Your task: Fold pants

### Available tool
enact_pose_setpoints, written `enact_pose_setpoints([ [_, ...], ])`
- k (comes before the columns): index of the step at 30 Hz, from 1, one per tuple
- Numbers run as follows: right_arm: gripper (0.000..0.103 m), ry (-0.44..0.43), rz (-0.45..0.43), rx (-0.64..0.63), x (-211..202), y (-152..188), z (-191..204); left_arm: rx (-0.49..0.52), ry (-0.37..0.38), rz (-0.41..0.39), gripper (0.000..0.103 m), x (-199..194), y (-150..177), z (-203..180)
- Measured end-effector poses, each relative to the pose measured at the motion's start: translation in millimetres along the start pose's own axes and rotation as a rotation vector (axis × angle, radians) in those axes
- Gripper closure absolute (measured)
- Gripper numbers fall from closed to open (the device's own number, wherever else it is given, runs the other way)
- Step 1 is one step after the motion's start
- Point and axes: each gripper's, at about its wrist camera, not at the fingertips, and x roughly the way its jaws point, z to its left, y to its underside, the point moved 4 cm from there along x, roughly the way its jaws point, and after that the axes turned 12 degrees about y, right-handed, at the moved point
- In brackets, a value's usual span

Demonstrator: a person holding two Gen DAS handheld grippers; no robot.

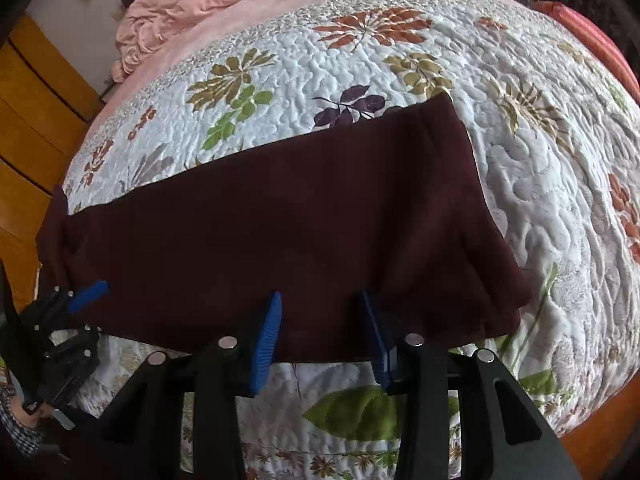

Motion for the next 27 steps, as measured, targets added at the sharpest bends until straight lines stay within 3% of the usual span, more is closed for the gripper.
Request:
enact_pose_setpoints([
  [3, 0.06, 0.039, 0.001, -0.02, -9, -6, 7, -0.038, 0.034, -0.004, 0.052, -12, -4, 2],
  [5, 0.055, -0.001, -0.049, 0.0, -28, -14, 18, -0.087, 0.053, -0.043, 0.029, -30, -3, 6],
  [6, 0.055, -0.023, -0.069, -0.006, -35, -14, 26, -0.116, 0.069, -0.076, 0.027, -44, -1, 9],
  [9, 0.052, -0.153, -0.119, -0.121, -58, -15, 85, -0.209, 0.086, -0.106, 0.025, -71, 13, 28],
  [14, 0.028, -0.355, -0.118, -0.381, -65, 2, 206, -0.469, 0.086, -0.116, 0.025, -106, 47, 96],
  [17, 0.019, -0.388, -0.11, -0.538, -53, 16, 267, -0.566, 0.032, -0.117, 0.025, -126, 60, 138],
  [22, 0.019, -0.32, -0.077, -0.637, -27, 27, 308, -0.671, -0.006, -0.101, 0.025, -138, 67, 187],
  [24, 0.025, -0.323, -0.059, -0.628, -18, 24, 311, -0.697, -0.001, -0.107, 0.024, -139, 69, 199],
  [25, 0.04, -0.317, -0.04, -0.63, -11, 22, 313, -0.715, 0.002, -0.109, 0.024, -139, 71, 205],
  [26, 0.064, -0.304, -0.02, -0.631, -5, 21, 313, -0.728, 0.005, -0.108, 0.024, -139, 71, 208],
  [27, 0.076, -0.293, 0.009, -0.631, 1, 22, 312, -0.743, 0.009, -0.104, 0.024, -139, 72, 212],
])
